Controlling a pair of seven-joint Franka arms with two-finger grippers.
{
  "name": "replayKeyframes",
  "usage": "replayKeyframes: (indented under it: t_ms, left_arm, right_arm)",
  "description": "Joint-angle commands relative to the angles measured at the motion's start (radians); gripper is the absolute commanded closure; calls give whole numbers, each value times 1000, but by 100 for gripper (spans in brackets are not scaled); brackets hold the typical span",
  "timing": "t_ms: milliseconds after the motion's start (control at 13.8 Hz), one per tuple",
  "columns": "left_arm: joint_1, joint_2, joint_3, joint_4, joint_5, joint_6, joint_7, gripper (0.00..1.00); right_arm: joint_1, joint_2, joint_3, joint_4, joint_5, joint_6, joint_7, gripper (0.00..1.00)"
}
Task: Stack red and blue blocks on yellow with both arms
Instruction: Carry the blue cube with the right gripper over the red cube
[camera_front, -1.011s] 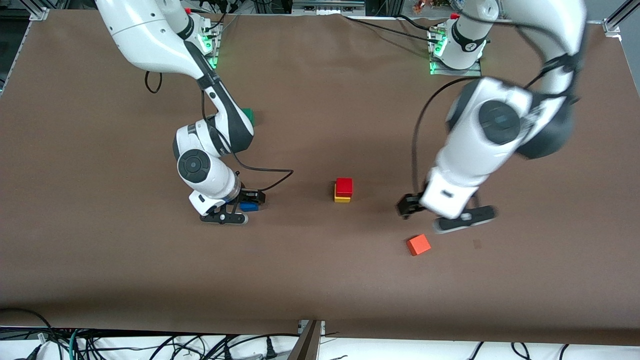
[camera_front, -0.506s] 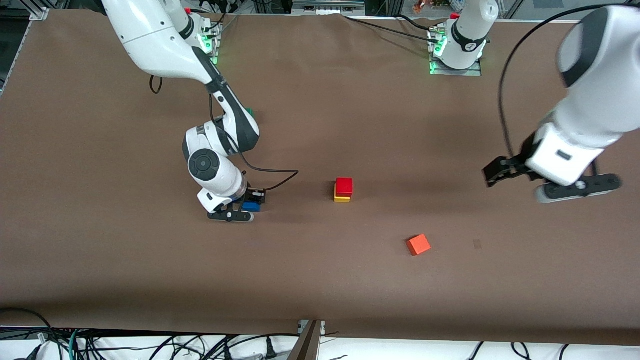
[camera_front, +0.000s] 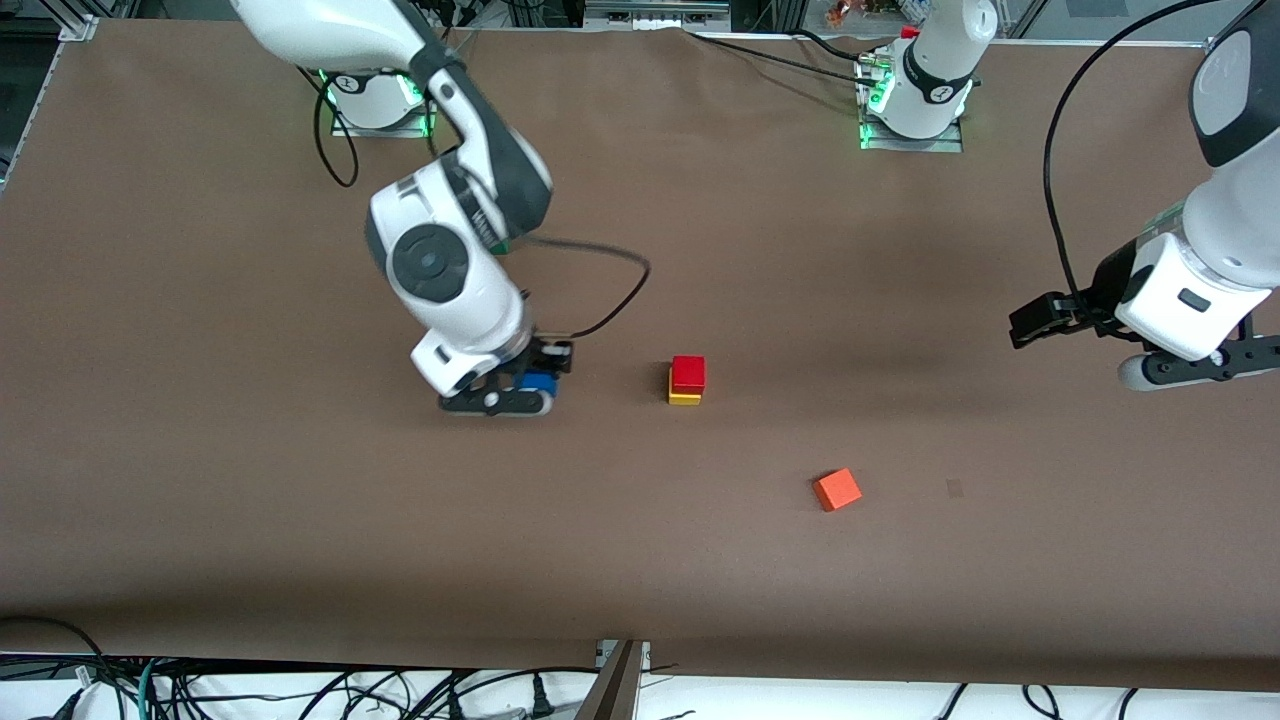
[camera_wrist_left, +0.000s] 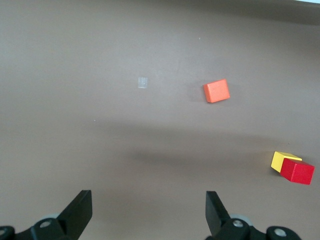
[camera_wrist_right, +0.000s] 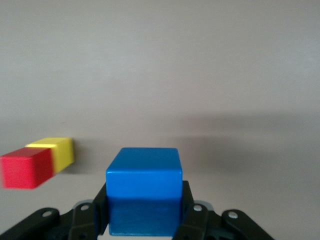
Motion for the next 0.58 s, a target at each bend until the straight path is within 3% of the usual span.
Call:
replayKeyframes:
  t_ms: [0, 144, 289, 506]
  left_arm:
    - [-6, -19, -2, -17, -9, -7, 14, 0]
    - [-5, -19, -2, -18, -11, -9, 14, 0]
    - [-6, -19, -2, -18, -11, -9, 14, 0]
    - [-5, -19, 0, -18, -14, -9, 16, 0]
  right_arm:
    - [125, 91, -12, 117, -74, -14, 147, 100]
    - [211, 186, -16, 234, -123, -12, 278, 100]
    - [231, 273, -16, 363, -122, -23, 328, 100]
    - [231, 283, -5, 382, -116, -15, 337, 100]
